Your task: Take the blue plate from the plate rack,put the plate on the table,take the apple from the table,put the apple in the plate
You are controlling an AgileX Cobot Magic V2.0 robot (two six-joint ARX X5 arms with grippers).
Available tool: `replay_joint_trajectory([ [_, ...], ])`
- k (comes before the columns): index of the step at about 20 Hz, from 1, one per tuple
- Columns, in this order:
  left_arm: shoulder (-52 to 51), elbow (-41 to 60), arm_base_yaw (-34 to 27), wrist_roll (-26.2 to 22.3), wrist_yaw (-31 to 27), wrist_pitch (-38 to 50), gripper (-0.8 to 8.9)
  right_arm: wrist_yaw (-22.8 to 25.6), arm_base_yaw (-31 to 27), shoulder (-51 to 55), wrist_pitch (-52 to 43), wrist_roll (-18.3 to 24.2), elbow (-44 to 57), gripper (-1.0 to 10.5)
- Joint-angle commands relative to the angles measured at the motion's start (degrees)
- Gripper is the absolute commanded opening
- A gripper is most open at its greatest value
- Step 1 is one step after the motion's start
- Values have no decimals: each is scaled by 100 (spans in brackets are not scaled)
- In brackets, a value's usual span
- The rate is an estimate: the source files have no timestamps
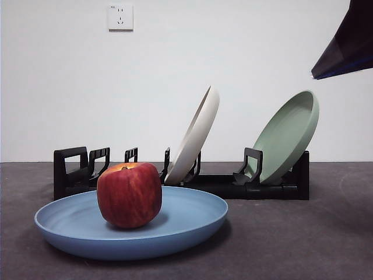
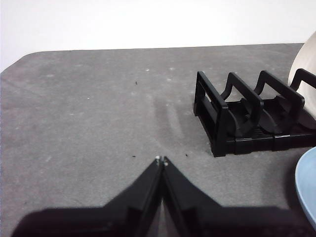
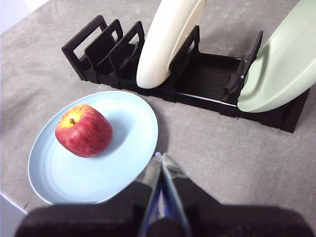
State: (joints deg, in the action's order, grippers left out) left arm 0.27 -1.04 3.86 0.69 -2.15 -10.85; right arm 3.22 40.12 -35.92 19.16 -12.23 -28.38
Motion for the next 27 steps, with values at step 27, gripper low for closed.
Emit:
replay_joint_trajectory([
  [27,-15,61,-22,61,31,-13,-1,-739,-3543,2542,-815,927,2096,1],
])
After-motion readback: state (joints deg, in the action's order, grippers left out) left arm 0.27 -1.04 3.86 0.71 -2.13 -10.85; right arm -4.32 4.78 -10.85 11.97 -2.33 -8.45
